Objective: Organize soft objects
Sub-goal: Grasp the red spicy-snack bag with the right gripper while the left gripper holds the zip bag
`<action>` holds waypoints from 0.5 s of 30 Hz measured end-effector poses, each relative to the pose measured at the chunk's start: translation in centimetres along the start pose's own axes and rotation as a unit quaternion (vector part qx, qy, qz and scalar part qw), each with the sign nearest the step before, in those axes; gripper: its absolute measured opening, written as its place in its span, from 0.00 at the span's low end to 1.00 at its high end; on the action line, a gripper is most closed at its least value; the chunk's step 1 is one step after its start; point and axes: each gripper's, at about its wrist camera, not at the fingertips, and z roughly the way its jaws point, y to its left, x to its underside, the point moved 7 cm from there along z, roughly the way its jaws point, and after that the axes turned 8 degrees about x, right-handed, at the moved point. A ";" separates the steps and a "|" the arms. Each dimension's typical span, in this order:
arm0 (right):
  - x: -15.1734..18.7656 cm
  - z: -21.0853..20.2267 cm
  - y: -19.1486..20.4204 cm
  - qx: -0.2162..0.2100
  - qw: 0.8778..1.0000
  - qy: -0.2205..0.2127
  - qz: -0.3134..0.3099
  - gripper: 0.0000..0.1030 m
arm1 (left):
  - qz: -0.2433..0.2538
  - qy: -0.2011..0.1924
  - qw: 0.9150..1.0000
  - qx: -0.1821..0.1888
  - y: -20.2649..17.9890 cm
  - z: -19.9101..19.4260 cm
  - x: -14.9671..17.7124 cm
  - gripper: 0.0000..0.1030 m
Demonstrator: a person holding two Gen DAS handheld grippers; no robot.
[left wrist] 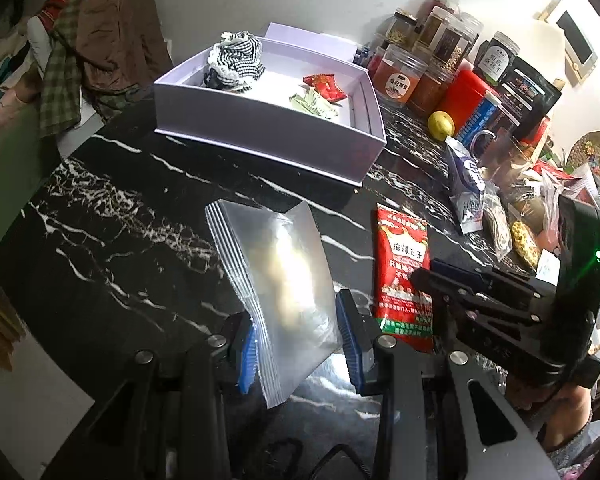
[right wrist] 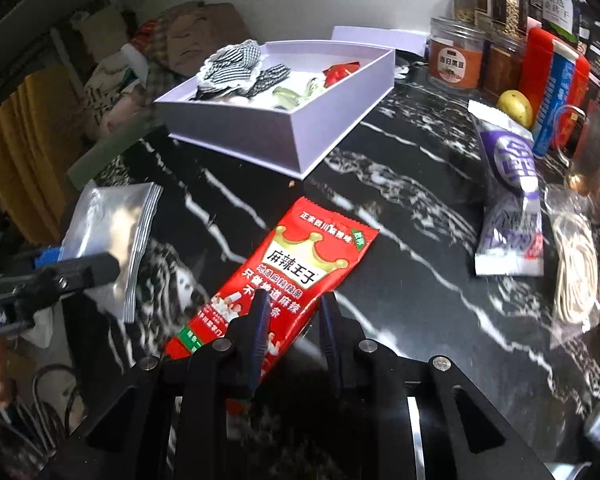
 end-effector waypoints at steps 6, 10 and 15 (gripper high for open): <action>1.5 -1.1 -0.4 0.000 1.000 0.010 -0.015 0.25 | -0.002 0.003 1.000 0.008 -0.5 0.0 0.8 0.34; 1.9 -1.6 -1.1 0.002 1.000 0.017 -0.018 0.25 | 0.002 0.001 1.000 0.011 -0.9 -0.2 1.0 0.34; 2.2 -1.2 -1.8 0.018 0.999 0.026 0.028 0.80 | 0.018 -0.002 1.000 0.009 -1.5 -0.4 0.8 0.34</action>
